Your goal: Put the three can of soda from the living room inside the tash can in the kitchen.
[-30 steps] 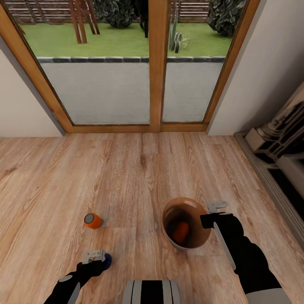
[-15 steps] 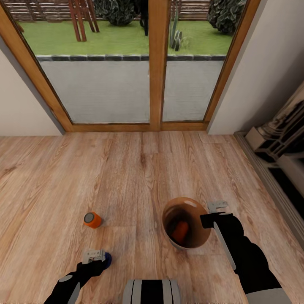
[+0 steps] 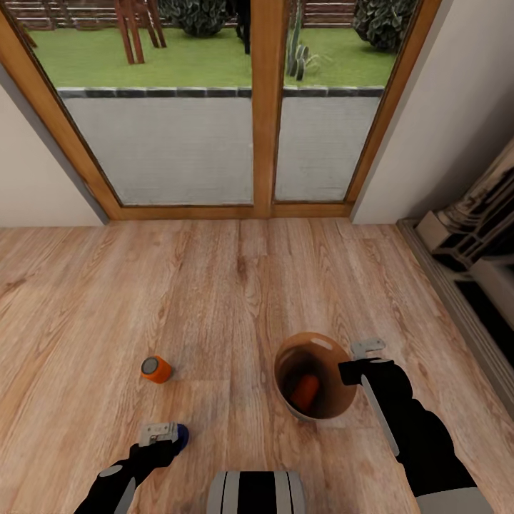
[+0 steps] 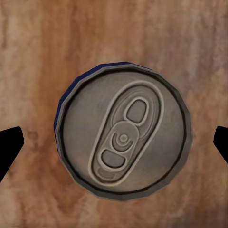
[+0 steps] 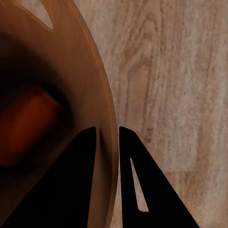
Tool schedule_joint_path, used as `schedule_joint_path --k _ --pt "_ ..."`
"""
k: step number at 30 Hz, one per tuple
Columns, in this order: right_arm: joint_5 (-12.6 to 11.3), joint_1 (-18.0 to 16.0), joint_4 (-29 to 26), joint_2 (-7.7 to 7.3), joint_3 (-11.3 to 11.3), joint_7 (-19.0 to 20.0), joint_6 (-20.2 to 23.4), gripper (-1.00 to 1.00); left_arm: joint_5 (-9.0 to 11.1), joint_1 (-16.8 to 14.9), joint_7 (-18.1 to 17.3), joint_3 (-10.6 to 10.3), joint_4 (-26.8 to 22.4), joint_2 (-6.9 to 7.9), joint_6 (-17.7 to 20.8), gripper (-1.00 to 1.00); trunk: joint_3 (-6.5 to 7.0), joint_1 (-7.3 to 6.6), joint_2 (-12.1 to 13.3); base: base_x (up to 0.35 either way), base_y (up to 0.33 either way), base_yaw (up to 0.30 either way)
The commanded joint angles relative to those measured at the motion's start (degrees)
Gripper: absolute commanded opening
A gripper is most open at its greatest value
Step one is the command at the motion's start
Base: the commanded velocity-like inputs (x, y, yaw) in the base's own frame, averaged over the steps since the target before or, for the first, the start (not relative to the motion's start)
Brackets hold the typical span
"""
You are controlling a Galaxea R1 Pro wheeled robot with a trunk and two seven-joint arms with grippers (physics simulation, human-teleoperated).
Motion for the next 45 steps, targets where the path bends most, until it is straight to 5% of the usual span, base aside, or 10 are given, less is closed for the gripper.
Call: schedule_joint_path --k 1,13,14,40,45 --pt "-0.8 0.0 0.3 0.02 0.0 0.3 -0.1 -1.00 0.0 0.0 0.0 0.0 0.0 -0.01 0.0 1.00 -0.01 0.02 0.0 0.000 0.000 0.000" --pt "-0.8 0.0 0.3 0.02 0.0 0.3 -0.1 -1.00 0.0 0.0 0.0 0.0 0.0 -0.01 0.0 1.00 -0.01 0.02 0.0 0.000 0.000 0.000" --pt "-0.8 0.0 0.3 0.02 0.0 0.3 -0.1 -1.00 0.0 0.0 0.0 0.0 0.0 -0.01 0.0 -1.00 -0.01 0.02 0.0 0.000 0.000 0.000" --pt "-0.8 0.0 0.3 0.02 0.0 0.3 -0.1 -1.00 0.1 0.0 0.0 0.0 -0.1 -0.01 0.0 -1.00 -0.01 0.02 0.0 0.000 0.000 0.000" --pt "-0.8 0.0 0.3 0.02 0.0 0.3 -0.1 -1.00 0.0 0.0 0.0 0.0 -0.1 -0.01 0.0 -1.00 1.10 -0.11 0.1 0.000 0.000 0.000"
